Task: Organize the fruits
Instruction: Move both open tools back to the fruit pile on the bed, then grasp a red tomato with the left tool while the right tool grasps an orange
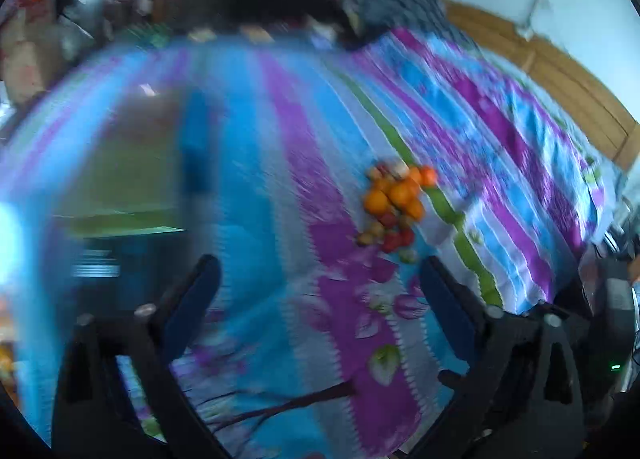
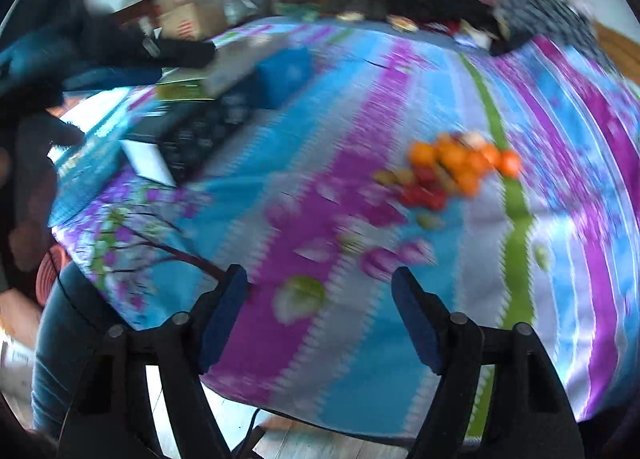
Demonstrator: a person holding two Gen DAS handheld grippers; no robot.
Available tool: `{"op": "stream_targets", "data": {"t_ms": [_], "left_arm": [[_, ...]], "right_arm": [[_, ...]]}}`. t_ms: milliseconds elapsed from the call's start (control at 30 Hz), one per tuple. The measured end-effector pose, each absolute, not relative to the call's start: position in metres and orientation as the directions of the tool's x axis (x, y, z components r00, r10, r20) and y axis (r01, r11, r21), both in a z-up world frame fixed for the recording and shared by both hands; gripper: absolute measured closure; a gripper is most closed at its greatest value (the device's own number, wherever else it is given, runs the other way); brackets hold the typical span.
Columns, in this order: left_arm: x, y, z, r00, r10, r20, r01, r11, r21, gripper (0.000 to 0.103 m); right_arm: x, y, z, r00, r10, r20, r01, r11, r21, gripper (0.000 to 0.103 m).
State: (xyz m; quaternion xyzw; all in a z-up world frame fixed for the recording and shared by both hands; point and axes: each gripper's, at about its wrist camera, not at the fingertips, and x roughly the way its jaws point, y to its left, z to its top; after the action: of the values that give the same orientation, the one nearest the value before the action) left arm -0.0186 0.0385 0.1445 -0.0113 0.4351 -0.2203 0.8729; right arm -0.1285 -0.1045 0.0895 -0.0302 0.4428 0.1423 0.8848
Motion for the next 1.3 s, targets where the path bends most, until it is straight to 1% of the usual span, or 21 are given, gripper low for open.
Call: {"op": "stream_targets", "data": {"t_ms": [33, 67, 133, 233, 333, 500, 633, 833, 867, 933, 967, 1000, 1033, 1133, 1167, 1200, 1233, 1300], "left_arm": [[-0.008, 0.026, 0.129, 0.481, -0.413, -0.773, 0.385, 0.892, -0.238, 0.036], [0.003, 0.013, 0.113, 0.437, -0.430, -0.790, 0.394, 0.881, -0.261, 0.042], [0.004, -0.011, 0.087, 0.380, -0.453, -0.806, 0.430, 0.858, -0.280, 0.060], [0.010, -0.045, 0.051, 0.287, -0.488, -0.825, 0.451, 0.828, -0.333, 0.070], [0.013, -0.059, 0.031, 0.249, -0.486, -0.838, 0.442, 0.827, -0.348, 0.079], [0.019, -0.075, 0.023, 0.275, -0.465, -0.841, 0.454, 0.834, -0.313, 0.079], [0.023, -0.080, 0.021, 0.310, -0.451, -0.837, 0.477, 0.835, -0.274, 0.077], [0.039, -0.087, 0.014, 0.326, -0.470, -0.820, 0.471, 0.833, -0.290, 0.073], [0.039, -0.087, 0.015, 0.330, -0.474, -0.816, 0.472, 0.832, -0.293, 0.071], [0.037, -0.090, 0.016, 0.339, -0.491, -0.803, 0.485, 0.822, -0.298, 0.058], [0.036, -0.092, 0.017, 0.346, -0.493, -0.798, 0.492, 0.820, -0.293, 0.056], [0.035, -0.094, 0.016, 0.351, -0.493, -0.796, 0.499, 0.818, -0.286, 0.051], [0.034, -0.097, 0.015, 0.356, -0.485, -0.799, 0.506, 0.819, -0.272, 0.051], [0.035, -0.098, 0.014, 0.358, -0.487, -0.797, 0.508, 0.817, -0.271, 0.054], [0.035, -0.096, 0.014, 0.361, -0.485, -0.796, 0.504, 0.820, -0.271, 0.057], [0.036, -0.093, 0.015, 0.360, -0.483, -0.798, 0.501, 0.822, -0.272, 0.072], [0.037, -0.091, 0.015, 0.356, -0.483, -0.800, 0.497, 0.823, -0.275, 0.076], [0.037, -0.086, 0.016, 0.359, -0.484, -0.798, 0.485, 0.827, -0.284, 0.076]], "right_arm": [[-0.129, -0.116, 0.087, 0.568, 0.214, -0.795, -0.257, 0.964, 0.076, 0.028], [-0.127, -0.130, 0.082, 0.566, 0.202, -0.799, -0.230, 0.970, 0.082, 0.031], [-0.124, -0.151, 0.074, 0.561, 0.181, -0.808, -0.191, 0.978, 0.086, 0.033], [-0.117, -0.180, 0.069, 0.563, 0.150, -0.813, -0.130, 0.987, 0.092, 0.033], [-0.107, -0.208, 0.063, 0.569, 0.124, -0.813, -0.074, 0.992, 0.100, 0.033], [-0.094, -0.234, 0.053, 0.567, 0.106, -0.817, -0.024, 0.993, 0.112, 0.033], [-0.086, -0.244, 0.047, 0.568, 0.111, -0.815, -0.017, 0.992, 0.123, 0.033], [-0.079, -0.249, 0.040, 0.564, 0.133, -0.815, -0.016, 0.988, 0.151, 0.033], [-0.079, -0.249, 0.039, 0.563, 0.139, -0.815, -0.019, 0.988, 0.156, 0.033], [-0.078, -0.249, 0.039, 0.561, 0.157, -0.813, -0.032, 0.985, 0.168, 0.032], [-0.077, -0.249, 0.039, 0.563, 0.160, -0.811, -0.037, 0.985, 0.169, 0.028], [-0.077, -0.249, 0.040, 0.567, 0.159, -0.808, -0.040, 0.985, 0.166, 0.028], [-0.077, -0.249, 0.041, 0.570, 0.158, -0.806, -0.042, 0.986, 0.163, 0.028], [-0.074, -0.253, 0.041, 0.567, 0.159, -0.808, -0.037, 0.985, 0.168, 0.029], [-0.073, -0.254, 0.040, 0.567, 0.158, -0.808, -0.033, 0.985, 0.170, 0.031], [-0.073, -0.255, 0.041, 0.571, 0.157, -0.805, -0.029, 0.985, 0.171, 0.031], [-0.072, -0.256, 0.042, 0.577, 0.158, -0.802, -0.027, 0.984, 0.175, 0.034], [-0.070, -0.258, 0.042, 0.581, 0.160, -0.798, -0.025, 0.984, 0.179, 0.036]]}}
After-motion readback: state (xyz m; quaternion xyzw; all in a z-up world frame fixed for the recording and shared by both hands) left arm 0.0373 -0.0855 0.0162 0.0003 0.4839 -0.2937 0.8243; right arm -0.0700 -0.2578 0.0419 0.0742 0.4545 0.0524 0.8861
